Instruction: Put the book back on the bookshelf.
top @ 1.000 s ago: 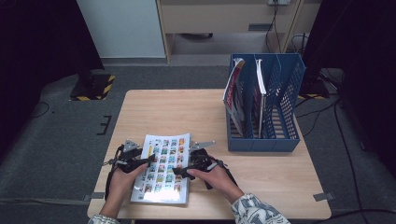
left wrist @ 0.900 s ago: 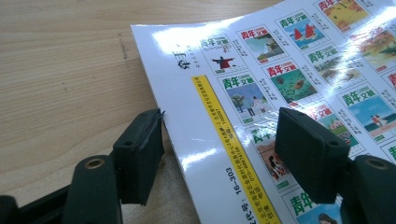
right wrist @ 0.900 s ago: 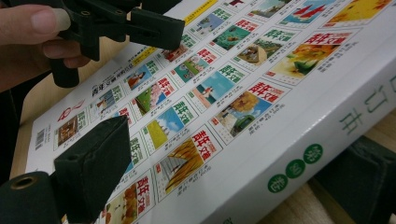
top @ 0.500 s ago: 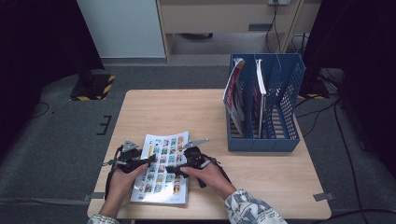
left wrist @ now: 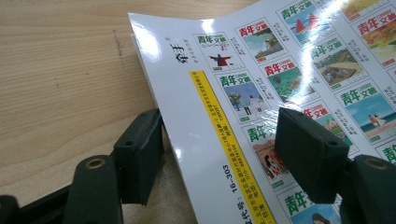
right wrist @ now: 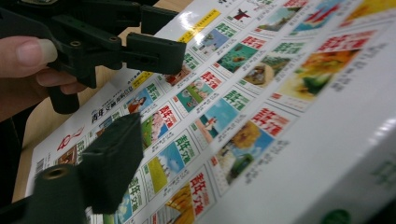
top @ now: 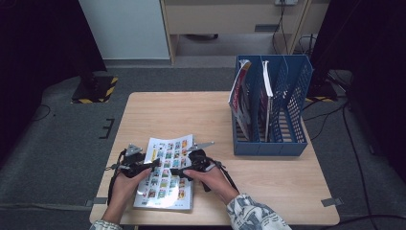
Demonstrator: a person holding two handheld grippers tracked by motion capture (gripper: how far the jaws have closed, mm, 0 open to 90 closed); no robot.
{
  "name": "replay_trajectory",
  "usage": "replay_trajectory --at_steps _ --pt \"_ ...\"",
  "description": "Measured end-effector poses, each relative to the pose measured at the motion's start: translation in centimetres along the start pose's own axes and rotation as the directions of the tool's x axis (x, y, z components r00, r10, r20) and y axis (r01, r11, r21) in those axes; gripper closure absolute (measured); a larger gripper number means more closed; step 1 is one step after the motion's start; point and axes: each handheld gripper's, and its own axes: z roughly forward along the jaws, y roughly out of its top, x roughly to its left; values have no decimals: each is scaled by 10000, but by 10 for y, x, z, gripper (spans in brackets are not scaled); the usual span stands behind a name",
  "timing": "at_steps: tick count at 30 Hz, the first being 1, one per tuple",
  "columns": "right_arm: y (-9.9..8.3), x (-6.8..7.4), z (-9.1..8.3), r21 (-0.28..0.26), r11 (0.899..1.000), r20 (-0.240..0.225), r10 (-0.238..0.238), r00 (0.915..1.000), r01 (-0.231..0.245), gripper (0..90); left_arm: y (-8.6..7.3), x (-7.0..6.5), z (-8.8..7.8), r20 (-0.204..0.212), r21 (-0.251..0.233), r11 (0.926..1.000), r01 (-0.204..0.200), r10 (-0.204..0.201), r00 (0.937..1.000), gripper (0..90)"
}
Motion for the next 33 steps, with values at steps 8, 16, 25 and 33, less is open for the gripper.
replay_trajectory --at_steps 8,16,25,33 --pt "10 1 -6 506 9987 179 -63 9998 54 404 1 0 -2 3 86 9999 -114 114 9999 345" --pt "16 10 3 1382 9902 -395 -140 9991 193 284 2 0 -3 -20 77 10000 54 -54 10000 397" --pt "13 0 -1 1210 9907 -409 670 9969 -616 537 3 2 -6 -113 -138 9996 259 -261 9996 475" --pt "18 11 -9 798 9963 -238 -287 9993 305 565 4 5 -11 323 -476 9973 552 -537 9980 471"
